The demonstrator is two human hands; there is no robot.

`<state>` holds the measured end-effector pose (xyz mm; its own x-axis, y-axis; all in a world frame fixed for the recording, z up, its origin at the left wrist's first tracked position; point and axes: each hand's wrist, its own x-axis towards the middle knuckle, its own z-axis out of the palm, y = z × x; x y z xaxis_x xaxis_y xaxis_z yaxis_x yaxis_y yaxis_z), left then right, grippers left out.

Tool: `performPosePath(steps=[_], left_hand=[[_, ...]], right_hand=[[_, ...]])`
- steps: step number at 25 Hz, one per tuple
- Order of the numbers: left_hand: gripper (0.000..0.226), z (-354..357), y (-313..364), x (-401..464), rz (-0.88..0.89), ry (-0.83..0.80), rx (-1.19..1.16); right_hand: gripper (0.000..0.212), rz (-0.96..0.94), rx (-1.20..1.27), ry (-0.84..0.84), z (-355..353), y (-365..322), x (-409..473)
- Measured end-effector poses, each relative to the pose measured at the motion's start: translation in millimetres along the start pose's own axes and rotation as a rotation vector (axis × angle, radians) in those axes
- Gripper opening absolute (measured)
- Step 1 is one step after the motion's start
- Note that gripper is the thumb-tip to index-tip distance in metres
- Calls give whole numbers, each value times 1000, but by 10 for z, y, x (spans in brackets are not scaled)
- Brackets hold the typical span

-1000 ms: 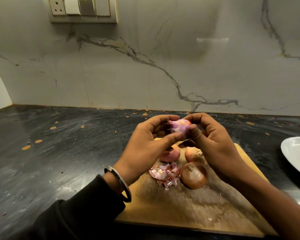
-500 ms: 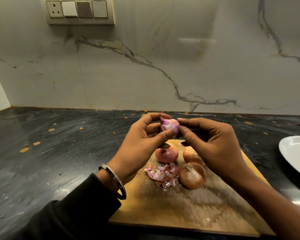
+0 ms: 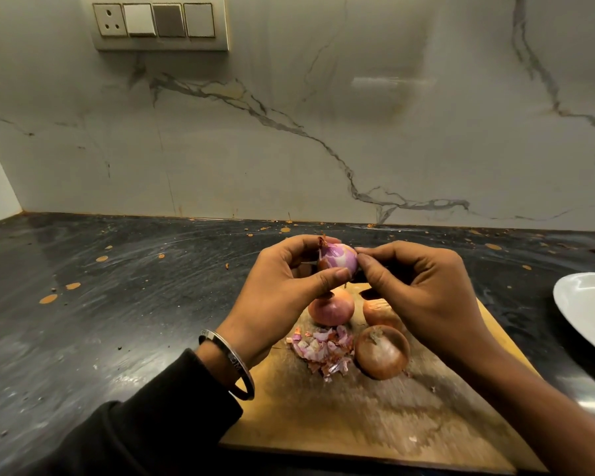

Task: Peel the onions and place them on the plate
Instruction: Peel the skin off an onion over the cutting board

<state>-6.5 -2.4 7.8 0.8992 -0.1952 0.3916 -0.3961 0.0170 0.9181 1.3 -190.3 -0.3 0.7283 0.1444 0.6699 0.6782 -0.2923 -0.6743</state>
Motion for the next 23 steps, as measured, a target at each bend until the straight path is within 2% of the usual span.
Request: performPosePath(steps=[9, 13, 17, 20, 23], left_hand=[[47, 38, -24, -22, 11, 13, 27], [42, 8, -33, 9, -37, -49, -53], [36, -3, -54, 11, -57, -63, -82], [36, -14, -50, 29, -54, -79, -90], [41, 0, -53, 27, -50, -74, -90]], right_hand=[[6, -17, -146, 62, 3, -5, -24], [5, 72, -7, 83, -1, 16, -10], [7, 129, 60, 33, 30, 33, -7], [18, 148, 126, 1, 47, 24, -2], [13, 160, 157, -1, 52, 20, -3]])
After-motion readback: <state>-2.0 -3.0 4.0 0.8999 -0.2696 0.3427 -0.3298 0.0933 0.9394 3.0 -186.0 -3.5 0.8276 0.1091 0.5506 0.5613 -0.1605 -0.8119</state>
